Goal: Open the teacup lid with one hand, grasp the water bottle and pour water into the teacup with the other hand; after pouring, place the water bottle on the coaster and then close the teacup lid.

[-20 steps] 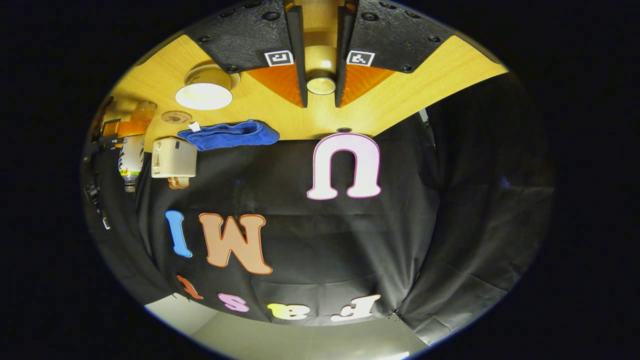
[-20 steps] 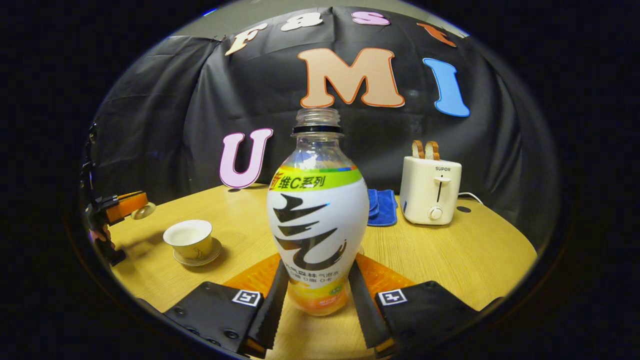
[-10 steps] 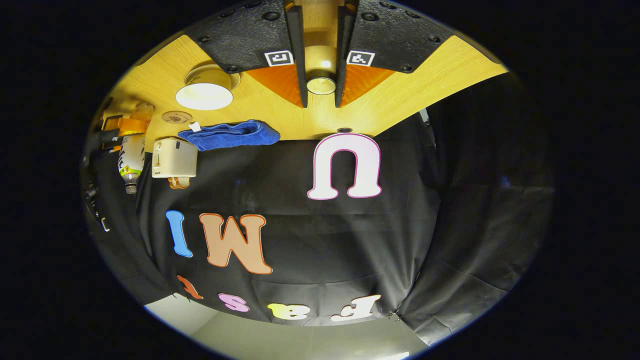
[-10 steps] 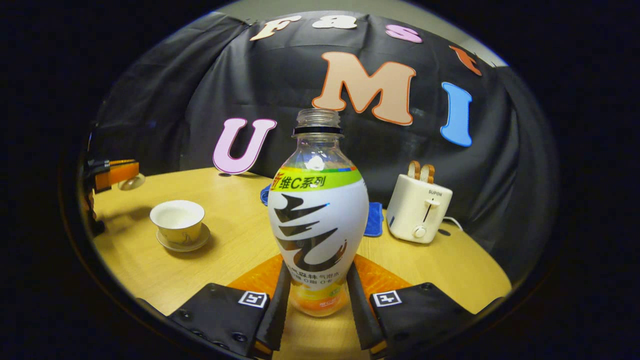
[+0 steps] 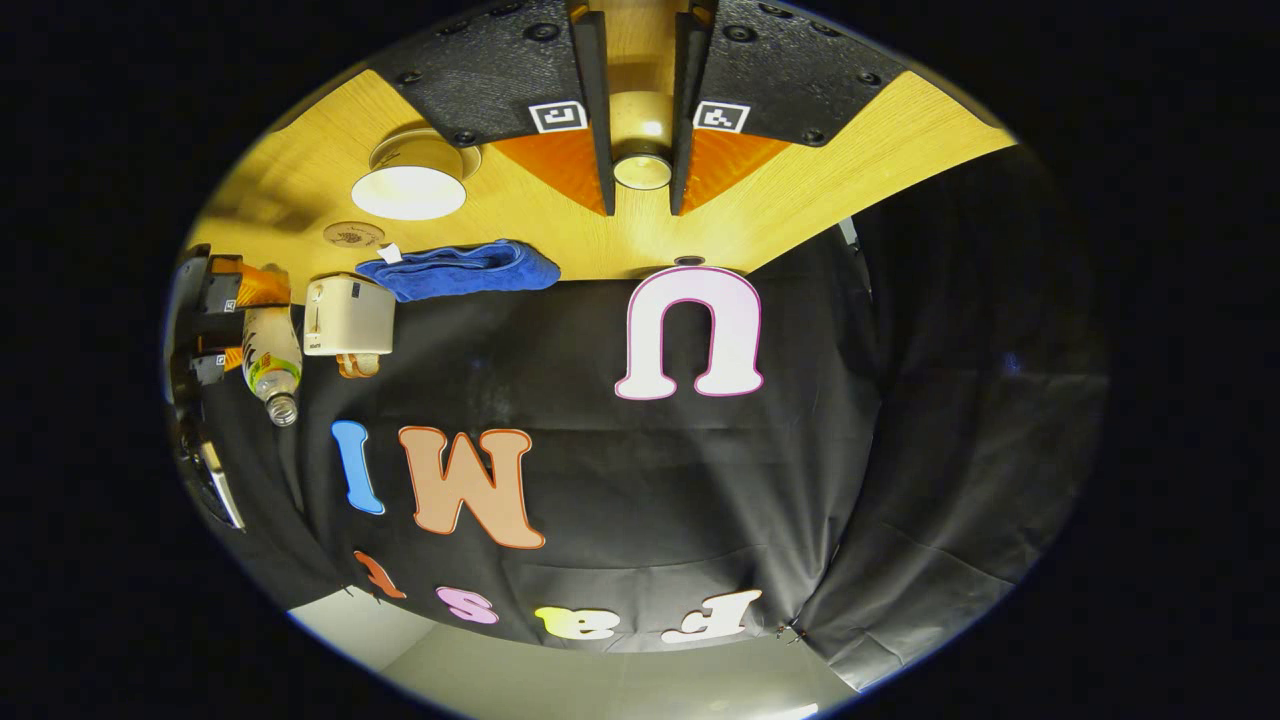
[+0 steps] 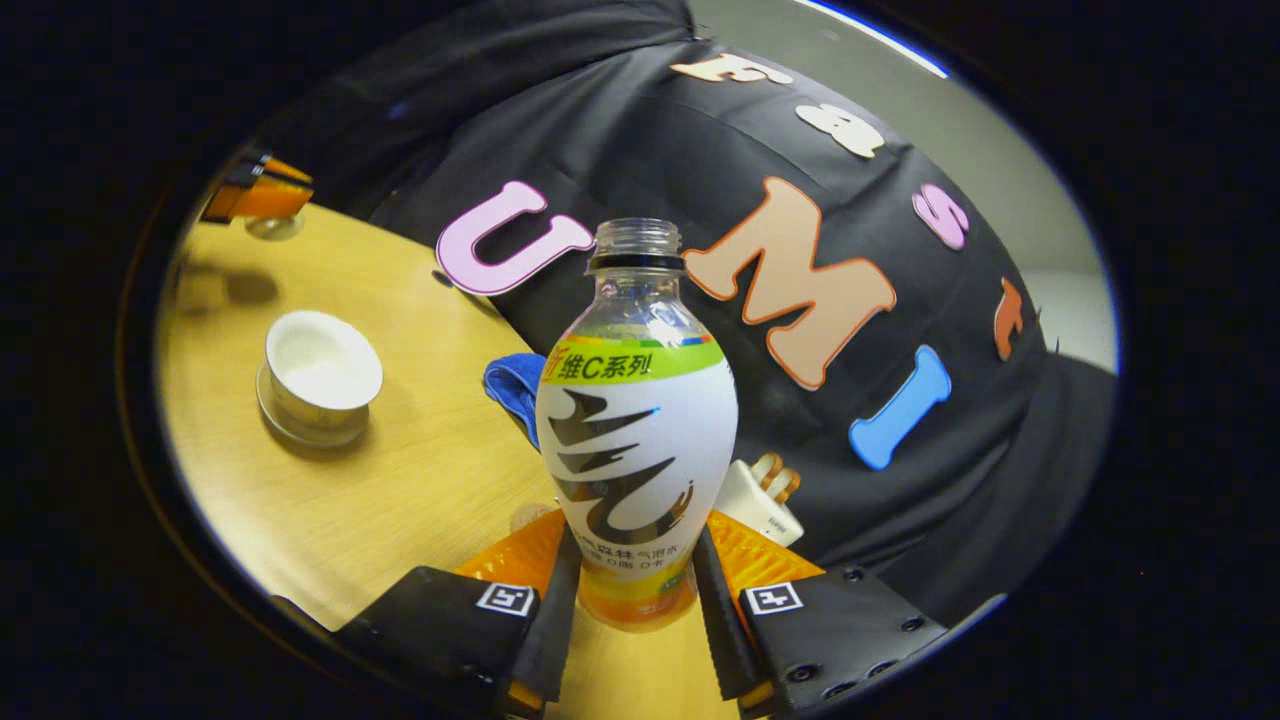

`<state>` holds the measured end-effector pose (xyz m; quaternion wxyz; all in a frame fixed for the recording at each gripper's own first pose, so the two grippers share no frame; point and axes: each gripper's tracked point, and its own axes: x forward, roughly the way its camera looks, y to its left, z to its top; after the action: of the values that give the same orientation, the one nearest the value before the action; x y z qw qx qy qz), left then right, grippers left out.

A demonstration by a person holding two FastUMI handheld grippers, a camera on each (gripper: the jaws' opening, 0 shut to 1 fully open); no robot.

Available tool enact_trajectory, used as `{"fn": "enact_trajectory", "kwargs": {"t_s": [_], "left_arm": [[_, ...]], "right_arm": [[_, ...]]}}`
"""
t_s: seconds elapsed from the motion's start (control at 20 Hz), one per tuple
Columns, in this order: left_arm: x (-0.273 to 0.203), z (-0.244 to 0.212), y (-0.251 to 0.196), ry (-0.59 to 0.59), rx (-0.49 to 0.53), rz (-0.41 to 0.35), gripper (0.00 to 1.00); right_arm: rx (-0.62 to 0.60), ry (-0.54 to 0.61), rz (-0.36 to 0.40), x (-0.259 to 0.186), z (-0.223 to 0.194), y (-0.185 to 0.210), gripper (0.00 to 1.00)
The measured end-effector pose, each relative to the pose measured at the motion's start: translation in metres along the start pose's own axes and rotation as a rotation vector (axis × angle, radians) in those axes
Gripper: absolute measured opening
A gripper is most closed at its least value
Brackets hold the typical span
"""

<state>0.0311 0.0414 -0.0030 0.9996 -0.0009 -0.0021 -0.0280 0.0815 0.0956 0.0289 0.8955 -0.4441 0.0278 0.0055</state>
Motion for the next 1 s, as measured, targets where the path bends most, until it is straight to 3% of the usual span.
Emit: {"fn": "enact_trajectory", "kwargs": {"t_s": [0.6, 1.0], "left_arm": [[0.001, 0.0, 0.0, 0.0, -0.001, 0.0, 0.24], [0.001, -0.001, 0.0, 0.001, -0.002, 0.0, 0.24]], "right_arm": [[-0.614, -0.057, -0.074, 0.011, 0.015, 0.024, 0.61], [-0.772, -0.085, -0.088, 0.017, 0.015, 0.037, 0.61]]}}
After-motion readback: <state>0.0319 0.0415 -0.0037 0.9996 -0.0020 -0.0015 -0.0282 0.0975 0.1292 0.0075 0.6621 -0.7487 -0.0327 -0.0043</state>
